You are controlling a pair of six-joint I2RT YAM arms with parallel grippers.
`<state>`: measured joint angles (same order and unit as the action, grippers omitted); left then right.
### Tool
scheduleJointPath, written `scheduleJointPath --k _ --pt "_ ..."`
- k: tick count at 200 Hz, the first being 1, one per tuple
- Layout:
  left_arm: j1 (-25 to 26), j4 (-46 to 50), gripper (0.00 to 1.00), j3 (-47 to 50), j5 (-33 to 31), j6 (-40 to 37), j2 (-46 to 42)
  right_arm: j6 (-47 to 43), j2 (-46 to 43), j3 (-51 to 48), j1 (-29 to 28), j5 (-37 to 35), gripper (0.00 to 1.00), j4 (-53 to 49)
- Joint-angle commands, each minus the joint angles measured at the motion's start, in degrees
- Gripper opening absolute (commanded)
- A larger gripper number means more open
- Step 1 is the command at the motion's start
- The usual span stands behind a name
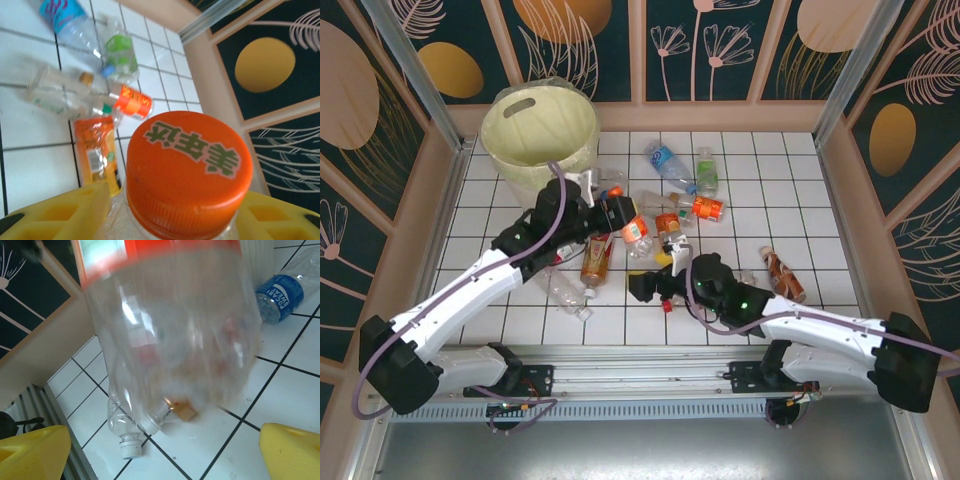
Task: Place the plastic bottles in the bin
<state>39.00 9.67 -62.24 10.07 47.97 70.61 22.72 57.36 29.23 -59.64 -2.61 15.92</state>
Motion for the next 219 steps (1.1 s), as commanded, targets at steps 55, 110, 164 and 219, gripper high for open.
scheduleJointPath --k 55,110,164,219 --pt "-1.5 10.9 0.55 -21.7 -7.3 -13.2 8.5 0.2 -10.9 -2.2 -0.2 -9.2 0.97 -12.2" --pt "-4.3 16.9 0.55 -37.9 -11.2 -19.6 14.6 0.9 -13.2 -2.6 -0.2 -10.5 0.96 -14.4" --pt "-9.5 22.3 0.56 -50.2 -17.6 -25.9 18.9 1.4 -13.2 -2.2 -0.2 -11.4 0.96 -15.3" --pt "-14.6 24.0 0.56 -56.1 -21.8 -30.2 22.1 1.5 -13.2 -2.3 -0.2 -11.5 0.96 -15.5"
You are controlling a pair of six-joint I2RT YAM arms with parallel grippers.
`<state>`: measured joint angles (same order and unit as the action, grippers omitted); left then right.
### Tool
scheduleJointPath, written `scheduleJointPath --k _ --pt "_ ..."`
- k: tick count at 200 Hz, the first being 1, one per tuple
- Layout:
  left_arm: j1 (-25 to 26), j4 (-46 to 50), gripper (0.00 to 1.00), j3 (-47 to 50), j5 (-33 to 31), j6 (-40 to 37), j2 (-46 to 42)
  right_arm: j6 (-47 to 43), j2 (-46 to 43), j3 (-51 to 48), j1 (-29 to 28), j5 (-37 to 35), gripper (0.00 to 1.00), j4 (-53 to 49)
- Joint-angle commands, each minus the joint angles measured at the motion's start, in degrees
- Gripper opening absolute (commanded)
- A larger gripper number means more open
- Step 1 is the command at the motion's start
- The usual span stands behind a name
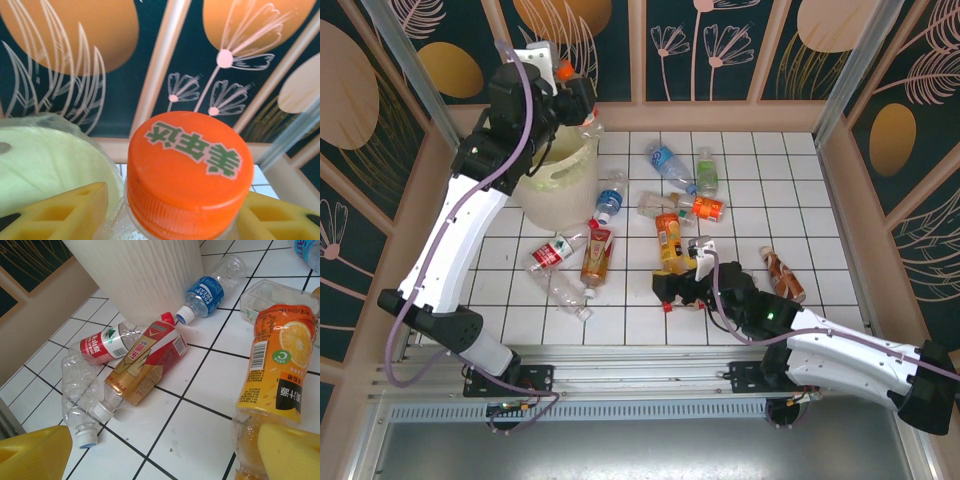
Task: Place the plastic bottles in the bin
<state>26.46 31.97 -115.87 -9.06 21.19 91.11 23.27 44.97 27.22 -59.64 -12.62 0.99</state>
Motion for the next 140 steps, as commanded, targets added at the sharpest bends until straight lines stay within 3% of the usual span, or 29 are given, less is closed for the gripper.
scheduleJointPath --k 1,75,140 --pt "-2.1 1.8 0.56 -2.5 -2.7 -3.5 1.6 1.0 -0.8 -0.3 -0.2 -1.4 0.96 -0.6" --pt "-8.8 2.6 0.56 -2.9 -1.5 -6.8 6.7 0.1 -2.0 -0.3 -0.2 0.7 0.99 -0.2" --pt "-9.6 3.2 0.57 -1.3 -0.1 -9.7 13.6 0.7 -3.7 -0.6 -0.2 0.1 0.99 -1.9"
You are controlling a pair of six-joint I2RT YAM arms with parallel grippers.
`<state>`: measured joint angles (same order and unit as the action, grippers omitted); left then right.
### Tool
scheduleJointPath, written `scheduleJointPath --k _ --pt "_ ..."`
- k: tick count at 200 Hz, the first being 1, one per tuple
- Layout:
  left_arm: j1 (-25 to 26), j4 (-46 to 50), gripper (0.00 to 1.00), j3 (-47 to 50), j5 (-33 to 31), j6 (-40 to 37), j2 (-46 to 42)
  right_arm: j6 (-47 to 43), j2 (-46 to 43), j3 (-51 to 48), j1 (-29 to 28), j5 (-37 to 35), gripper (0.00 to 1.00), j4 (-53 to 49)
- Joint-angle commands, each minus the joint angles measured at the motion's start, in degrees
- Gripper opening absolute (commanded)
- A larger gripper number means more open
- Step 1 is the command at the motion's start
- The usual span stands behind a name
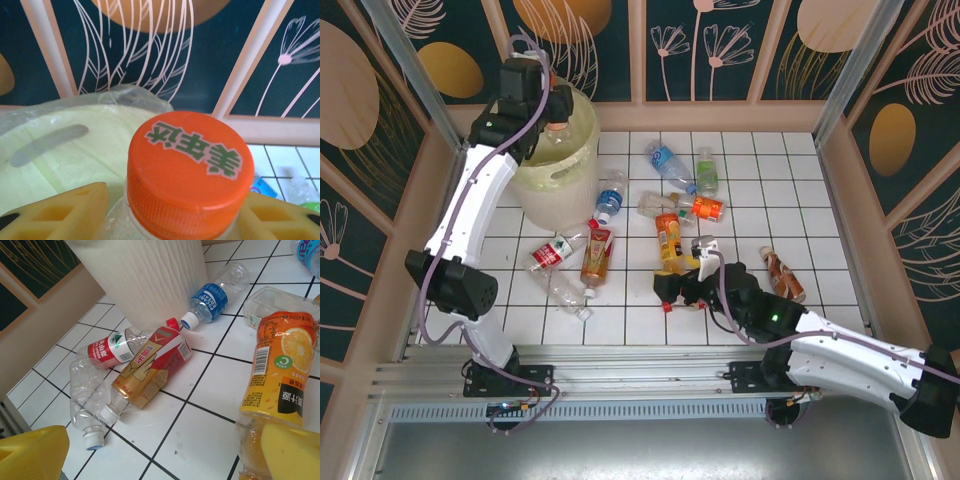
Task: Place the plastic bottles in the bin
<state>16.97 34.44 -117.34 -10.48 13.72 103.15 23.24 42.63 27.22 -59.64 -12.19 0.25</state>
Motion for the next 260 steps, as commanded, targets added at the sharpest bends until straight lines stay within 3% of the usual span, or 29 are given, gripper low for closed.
scheduleJointPath --k 1,80,117,170,219,249,260 --pt "-0.1 0.8 0.57 0.2 1.3 -2.3 1.7 0.7 -1.4 -0.5 -0.2 -0.4 0.99 -1.2" --pt "-0.2 4.2 0.63 0.8 4.0 -3.2 6.9 1.7 -2.1 -1.2 -0.2 -1.9 0.99 -2.4" --pt "-0.4 4.5 0.7 1.1 4.9 -2.7 7.3 3.3 -1.9 -0.8 0.2 -5.0 0.99 -4.4" --pt "-0.3 4.8 0.72 1.0 4.1 -2.0 5.6 4.4 -1.8 0.0 2.0 -3.8 0.97 -6.5" --pt "-0.3 2.8 0.85 3.7 4.5 -1.8 -2.0 3.9 -1.4 1.5 9.6 3.7 0.87 -9.2" --pt "-0.3 -1.1 0.98 10.4 6.7 -1.9 -10.3 2.8 0.0 3.1 15.7 8.2 0.81 -11.5" --pt "-0.3 -2.3 0.99 12.4 7.5 -2.3 -13.3 2.7 1.3 4.1 17.4 8.7 0.79 -12.9"
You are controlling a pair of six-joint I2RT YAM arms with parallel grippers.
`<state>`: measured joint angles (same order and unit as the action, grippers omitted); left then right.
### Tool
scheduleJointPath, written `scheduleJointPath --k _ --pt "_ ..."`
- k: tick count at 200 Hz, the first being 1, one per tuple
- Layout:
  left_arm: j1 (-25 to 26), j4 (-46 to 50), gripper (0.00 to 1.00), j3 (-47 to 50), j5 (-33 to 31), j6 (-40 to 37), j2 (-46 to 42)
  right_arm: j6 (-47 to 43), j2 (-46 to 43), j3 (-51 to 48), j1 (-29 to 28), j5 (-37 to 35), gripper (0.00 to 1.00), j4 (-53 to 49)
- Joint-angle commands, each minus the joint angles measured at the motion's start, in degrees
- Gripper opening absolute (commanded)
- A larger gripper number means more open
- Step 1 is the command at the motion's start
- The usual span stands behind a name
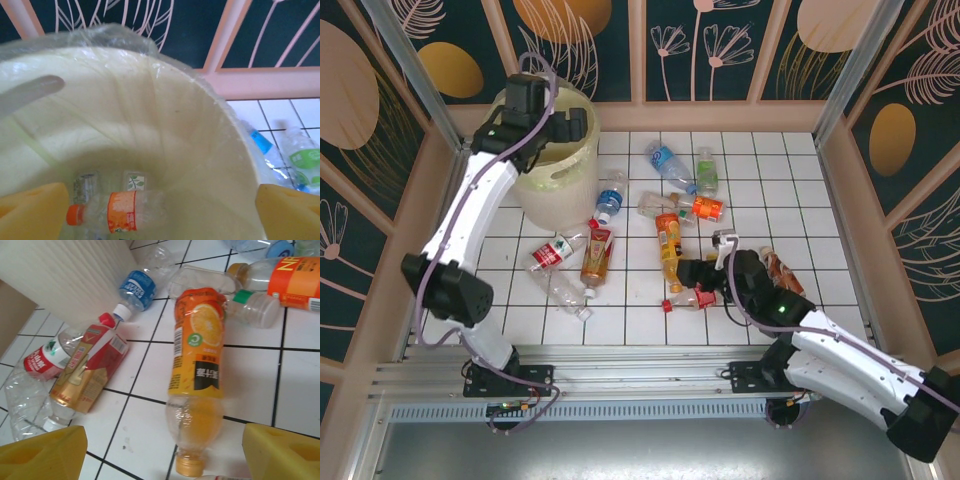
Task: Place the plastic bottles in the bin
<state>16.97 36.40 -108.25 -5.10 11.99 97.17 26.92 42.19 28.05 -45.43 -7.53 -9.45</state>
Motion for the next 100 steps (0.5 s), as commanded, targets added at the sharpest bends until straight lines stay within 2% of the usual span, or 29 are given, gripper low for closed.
scheduleJointPath --k 1,31,67,83,100 --pt "-0.3 -4.4 0.99 3.5 2.2 -0.6 -7.5 -1.0 1.8 3.4 3.3 4.0 0.79 -3.4" --pt "-0.2 -6.4 0.99 7.6 6.8 -1.1 -14.5 0.1 4.3 4.9 7.8 3.4 0.79 -6.6" --pt "0.7 -10.3 0.99 13.9 22.7 -0.8 -20.9 0.8 5.4 6.9 13.8 3.3 0.8 -10.6" --pt "2.0 -14.0 0.99 18.5 27.7 0.4 -23.5 0.9 5.7 7.9 18.7 2.9 0.82 -12.8" --pt "5.0 -15.6 0.99 21.4 29.0 0.9 -24.9 -0.1 6.0 9.1 24.0 3.2 0.83 -14.7"
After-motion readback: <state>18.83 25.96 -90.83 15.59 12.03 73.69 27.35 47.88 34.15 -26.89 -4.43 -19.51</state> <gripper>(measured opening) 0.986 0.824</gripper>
